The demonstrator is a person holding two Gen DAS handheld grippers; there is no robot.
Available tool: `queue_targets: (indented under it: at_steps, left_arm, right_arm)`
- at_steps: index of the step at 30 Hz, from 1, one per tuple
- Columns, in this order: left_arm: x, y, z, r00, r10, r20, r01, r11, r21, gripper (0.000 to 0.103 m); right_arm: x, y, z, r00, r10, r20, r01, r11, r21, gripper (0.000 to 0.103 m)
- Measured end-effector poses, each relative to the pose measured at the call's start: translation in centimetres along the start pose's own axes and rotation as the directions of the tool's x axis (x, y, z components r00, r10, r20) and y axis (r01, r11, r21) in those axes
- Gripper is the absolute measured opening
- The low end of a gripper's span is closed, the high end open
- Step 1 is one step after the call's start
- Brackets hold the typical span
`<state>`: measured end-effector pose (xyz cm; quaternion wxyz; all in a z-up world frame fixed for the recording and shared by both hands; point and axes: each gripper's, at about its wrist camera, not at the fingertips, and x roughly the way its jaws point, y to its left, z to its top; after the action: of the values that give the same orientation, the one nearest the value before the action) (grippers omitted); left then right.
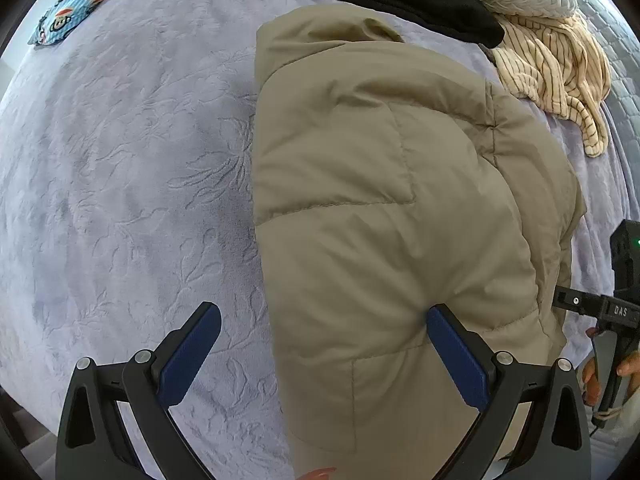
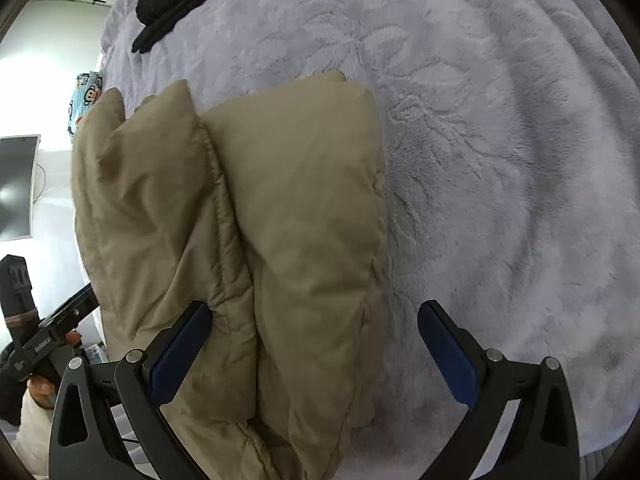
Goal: Fold large clothes
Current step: 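Release the jacket and open both tools above the folded bundle, then grasp the jacket bundle edge with both tools and lift it up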
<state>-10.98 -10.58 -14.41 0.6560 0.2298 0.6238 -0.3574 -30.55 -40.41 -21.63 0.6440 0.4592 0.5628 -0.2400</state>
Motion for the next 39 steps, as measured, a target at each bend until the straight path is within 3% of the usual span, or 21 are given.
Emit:
queue_targets:
  at_steps: [5, 13, 17, 22, 27, 30, 31, 34, 37, 39]
  left_arm:
    - [0.2, 0.3, 0.0, 1.0, -0.028, -0.004, 0.028, 1.0, -0.005, 0.103]
    - [0.4, 3.2, 1.4, 0.982, -0.185, 0.028, 0.187, 0.979, -0.08, 0.103]
    - [2.3, 5.2, 1.8, 0.937, -0.349, -0.015, 0.344, 0.931, -0.121, 0.103]
    - [5.1, 5.4, 1.8, 0.855, -0.513, -0.077, 0.499, 0.853, -0.15, 0.103]
    - [7.5, 4.4, 2.0, 0.833, -0.544, -0.097, 0.524, 0.834, -0.172, 0.103]
    - [9.3, 4.4, 2.0, 0.807, -0.581, -0.108, 0.546, 0.803, -0.24, 0.103]
    - [9.5, 4.3, 2.1, 0.804, -0.584, -0.109, 0.546, 0.799, -0.253, 0.103]
    - [8.7, 3.2, 2.2, 0.821, -0.563, -0.098, 0.533, 0.817, -0.221, 0.1]
    - [7.1, 2.3, 2.2, 0.831, -0.55, -0.079, 0.532, 0.829, -0.173, 0.089]
    - [5.8, 2.5, 2.1, 0.816, -0.575, -0.057, 0.559, 0.811, -0.173, 0.083]
  right_arm:
    - [1.4, 0.0, 1.0, 0.998, 0.039, -0.048, -0.038, 0.999, 0.016, 0.103]
    - [1.8, -0.9, 0.8, 0.995, 0.087, -0.057, -0.086, 0.996, 0.018, 0.103]
    - [1.7, -1.4, 0.9, 0.992, 0.111, -0.061, -0.11, 0.994, 0.007, 0.103]
    - [2.2, -2.1, 1.4, 0.978, 0.188, -0.085, -0.188, 0.982, 0.011, 0.103]
    - [3.8, -1.6, 2.2, 0.948, 0.3, -0.108, -0.299, 0.954, 0.025, 0.103]
    - [5.6, -1.6, 2.8, 0.937, 0.328, -0.123, -0.322, 0.945, 0.063, 0.103]
    - [6.0, -1.6, 3.0, 0.933, 0.336, -0.125, -0.327, 0.941, 0.09, 0.103]
    - [6.0, -1.8, 3.1, 0.936, 0.336, -0.107, -0.322, 0.937, 0.132, 0.102]
    - [5.3, -1.9, 2.4, 0.922, 0.376, -0.094, -0.36, 0.921, 0.151, 0.081]
    - [4.5, -1.6, 2.1, 0.912, 0.403, -0.082, -0.388, 0.909, 0.153, 0.067]
